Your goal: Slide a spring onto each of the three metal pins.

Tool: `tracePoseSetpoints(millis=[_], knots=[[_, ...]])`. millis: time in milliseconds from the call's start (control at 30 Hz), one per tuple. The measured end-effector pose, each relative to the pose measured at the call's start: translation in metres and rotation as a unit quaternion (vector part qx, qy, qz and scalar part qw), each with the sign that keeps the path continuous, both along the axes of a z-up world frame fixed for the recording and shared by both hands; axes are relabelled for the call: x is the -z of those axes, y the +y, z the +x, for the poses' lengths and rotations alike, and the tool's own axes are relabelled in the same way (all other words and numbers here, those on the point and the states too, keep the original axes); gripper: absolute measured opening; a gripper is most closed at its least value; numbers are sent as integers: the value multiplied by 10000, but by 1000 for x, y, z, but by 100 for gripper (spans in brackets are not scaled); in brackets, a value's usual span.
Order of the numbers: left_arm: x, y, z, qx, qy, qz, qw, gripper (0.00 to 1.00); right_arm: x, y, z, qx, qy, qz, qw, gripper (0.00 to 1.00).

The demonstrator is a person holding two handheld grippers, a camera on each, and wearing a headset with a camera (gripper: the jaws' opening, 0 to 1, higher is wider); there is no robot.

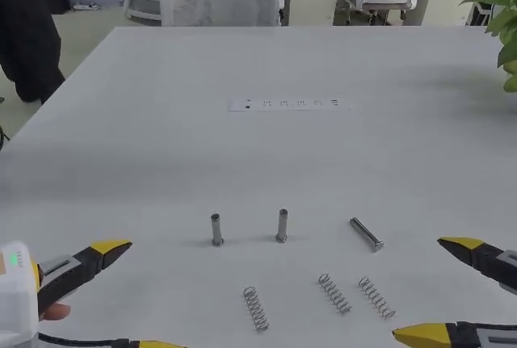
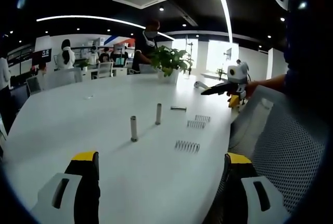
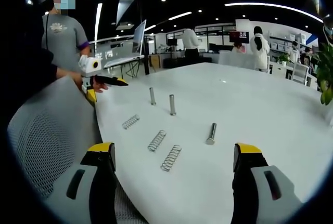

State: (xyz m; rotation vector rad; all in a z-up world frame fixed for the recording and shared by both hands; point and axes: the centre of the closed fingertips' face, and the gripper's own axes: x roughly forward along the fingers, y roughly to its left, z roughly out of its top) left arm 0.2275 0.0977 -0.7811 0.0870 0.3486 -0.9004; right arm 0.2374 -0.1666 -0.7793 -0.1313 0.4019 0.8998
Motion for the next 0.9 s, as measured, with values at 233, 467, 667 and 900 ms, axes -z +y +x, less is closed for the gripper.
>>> tracePoseSetpoints(millis=[233,467,667,900], knots=[[-1,0,0,-8,-10,-31,10000,98,-5,-2,6,18,18,-108,9999,93],[0,-1,-1,-20,-10,-70,10000,98,-6,-5,22,169,48,-236,9996,88],[-1,-1,-2,-21,-24,-88,10000,98,-10,1,38,164,51,-330,9993,82],[-2,-1,-3,-40,-47,-93,9999,98,-10,8,60,156,61,-484,9987,78]])
